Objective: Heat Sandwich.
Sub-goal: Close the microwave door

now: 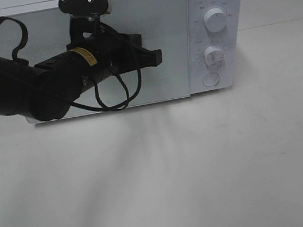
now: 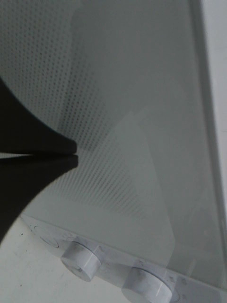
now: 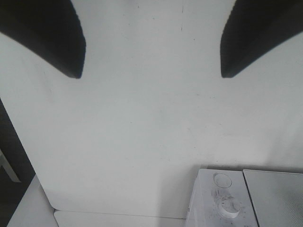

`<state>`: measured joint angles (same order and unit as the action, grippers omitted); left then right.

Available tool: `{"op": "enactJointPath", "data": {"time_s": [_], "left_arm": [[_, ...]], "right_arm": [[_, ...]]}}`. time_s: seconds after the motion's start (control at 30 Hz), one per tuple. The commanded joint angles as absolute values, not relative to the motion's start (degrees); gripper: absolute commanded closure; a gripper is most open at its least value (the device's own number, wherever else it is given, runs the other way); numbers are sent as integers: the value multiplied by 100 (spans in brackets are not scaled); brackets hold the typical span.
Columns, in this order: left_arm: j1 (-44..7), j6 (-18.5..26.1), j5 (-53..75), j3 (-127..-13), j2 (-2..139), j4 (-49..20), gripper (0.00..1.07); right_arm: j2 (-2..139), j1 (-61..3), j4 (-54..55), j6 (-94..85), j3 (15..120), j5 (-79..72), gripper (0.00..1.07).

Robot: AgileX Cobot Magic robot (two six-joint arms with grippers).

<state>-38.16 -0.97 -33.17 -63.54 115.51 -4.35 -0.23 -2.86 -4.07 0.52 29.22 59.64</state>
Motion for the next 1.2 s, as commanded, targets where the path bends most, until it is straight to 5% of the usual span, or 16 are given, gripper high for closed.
{"op": "enactJointPath", "data": {"time_s": [0.03, 0.23, 1.2], "left_arm": [[-3684, 0, -3547, -6721, 11706, -985, 106], [-3684, 241, -3409, -7070, 11900, -1421, 106], [-3850, 269, -3283, -6383, 11425, -1203, 106]], "right_arm": [[-172, -241, -418, 115, 2899, 5924, 31], [-172, -241, -418, 115, 2899, 5924, 31], [-172, -241, -418, 120, 2899, 5924, 31]]}}
